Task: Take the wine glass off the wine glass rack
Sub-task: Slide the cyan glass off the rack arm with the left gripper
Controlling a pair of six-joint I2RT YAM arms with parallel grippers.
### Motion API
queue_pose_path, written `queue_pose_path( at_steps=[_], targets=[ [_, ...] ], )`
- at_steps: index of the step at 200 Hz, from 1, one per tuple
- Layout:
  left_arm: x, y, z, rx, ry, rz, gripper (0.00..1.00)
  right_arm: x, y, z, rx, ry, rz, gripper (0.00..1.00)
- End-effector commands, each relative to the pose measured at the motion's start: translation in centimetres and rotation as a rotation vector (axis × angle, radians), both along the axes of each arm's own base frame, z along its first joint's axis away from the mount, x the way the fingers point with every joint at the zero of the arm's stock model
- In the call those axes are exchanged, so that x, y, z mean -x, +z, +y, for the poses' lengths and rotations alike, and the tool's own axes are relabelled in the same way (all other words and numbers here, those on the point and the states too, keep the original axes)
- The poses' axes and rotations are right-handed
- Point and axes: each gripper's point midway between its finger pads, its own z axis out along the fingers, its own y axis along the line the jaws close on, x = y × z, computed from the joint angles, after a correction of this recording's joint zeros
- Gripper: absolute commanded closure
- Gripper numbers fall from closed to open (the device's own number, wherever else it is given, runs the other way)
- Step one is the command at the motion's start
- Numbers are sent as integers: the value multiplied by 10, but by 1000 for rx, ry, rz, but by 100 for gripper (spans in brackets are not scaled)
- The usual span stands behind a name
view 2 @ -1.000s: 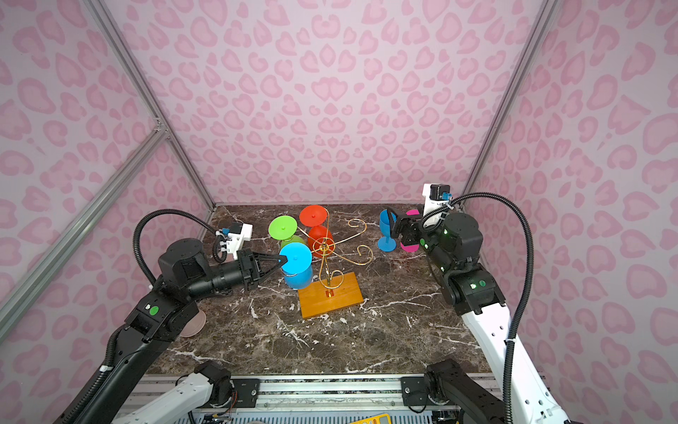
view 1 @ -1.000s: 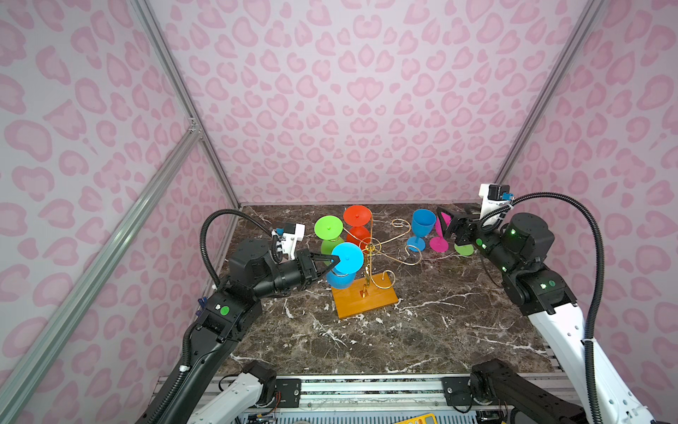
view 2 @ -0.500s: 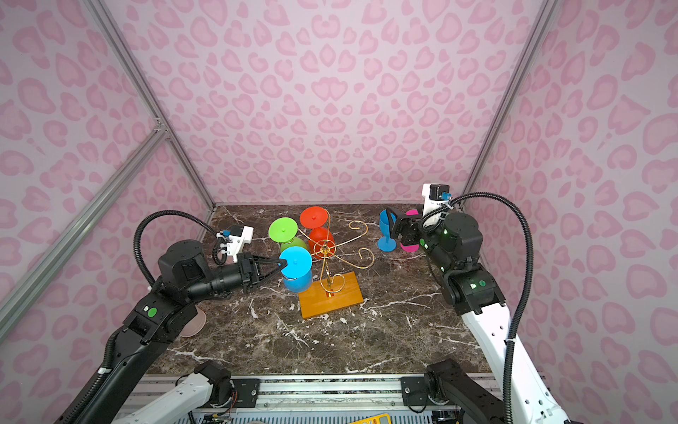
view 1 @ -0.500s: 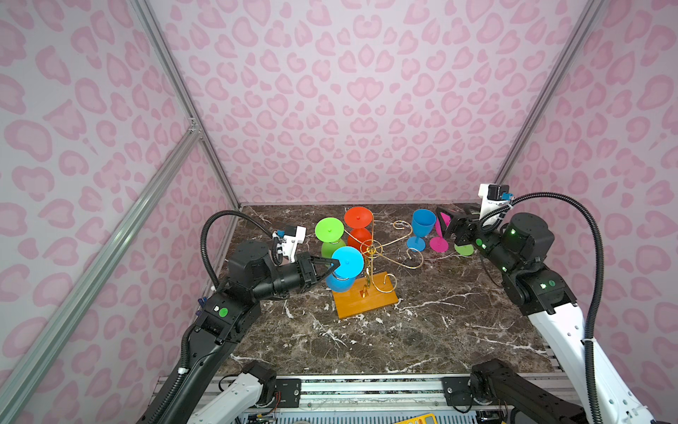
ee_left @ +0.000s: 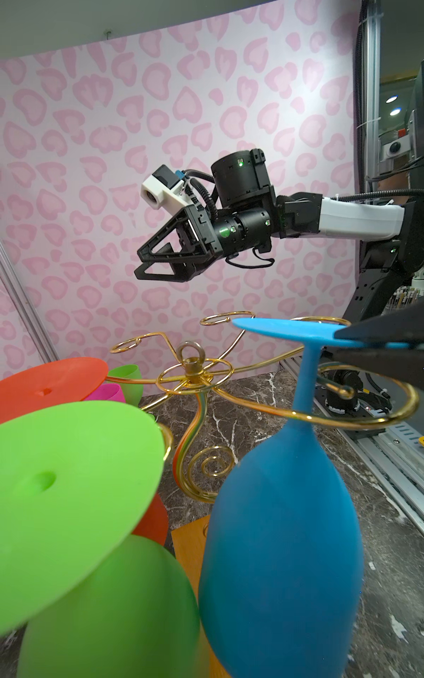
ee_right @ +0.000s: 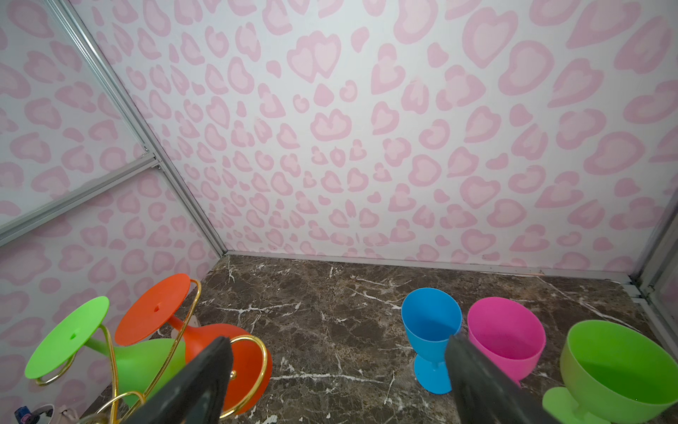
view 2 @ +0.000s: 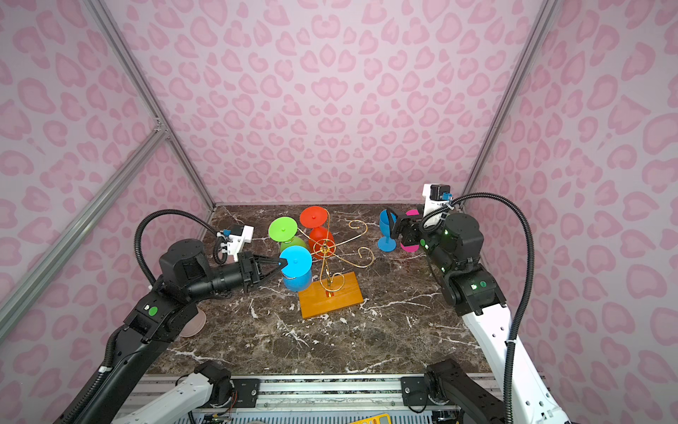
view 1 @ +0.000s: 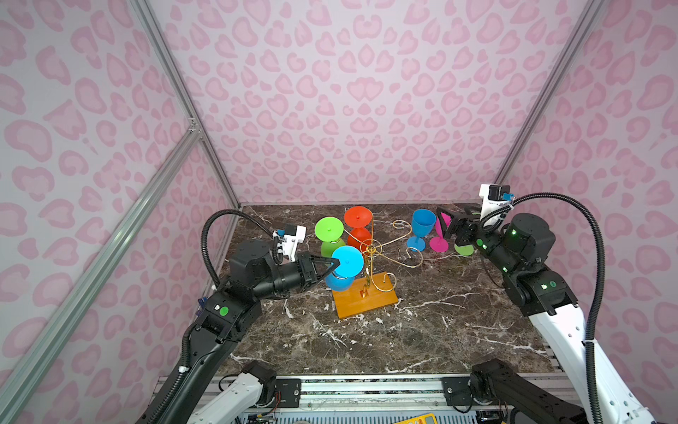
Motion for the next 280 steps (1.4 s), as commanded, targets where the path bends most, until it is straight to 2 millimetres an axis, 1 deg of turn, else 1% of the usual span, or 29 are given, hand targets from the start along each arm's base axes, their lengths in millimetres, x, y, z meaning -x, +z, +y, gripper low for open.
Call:
queue_pose_path(
  at_steps=[1, 84, 171, 230, 280],
  targets=[
    [0, 7, 1, 3, 0, -29, 97, 1, 4, -2, 6, -8, -14, 8],
    [-7, 6, 3, -9, 38, -38, 97, 3, 5, -3, 6, -10, -20, 8],
    [-14, 11, 7, -13, 81, -59, 97, 4, 5, -4, 11, -14, -20, 8],
    [-16, 15, -2, 8, 34, -54, 97, 5, 4, -5, 15, -21, -19, 7],
    [-12, 17, -12, 16, -44, -50, 97, 4, 2, -7, 17, -27, -15, 7]
  ],
)
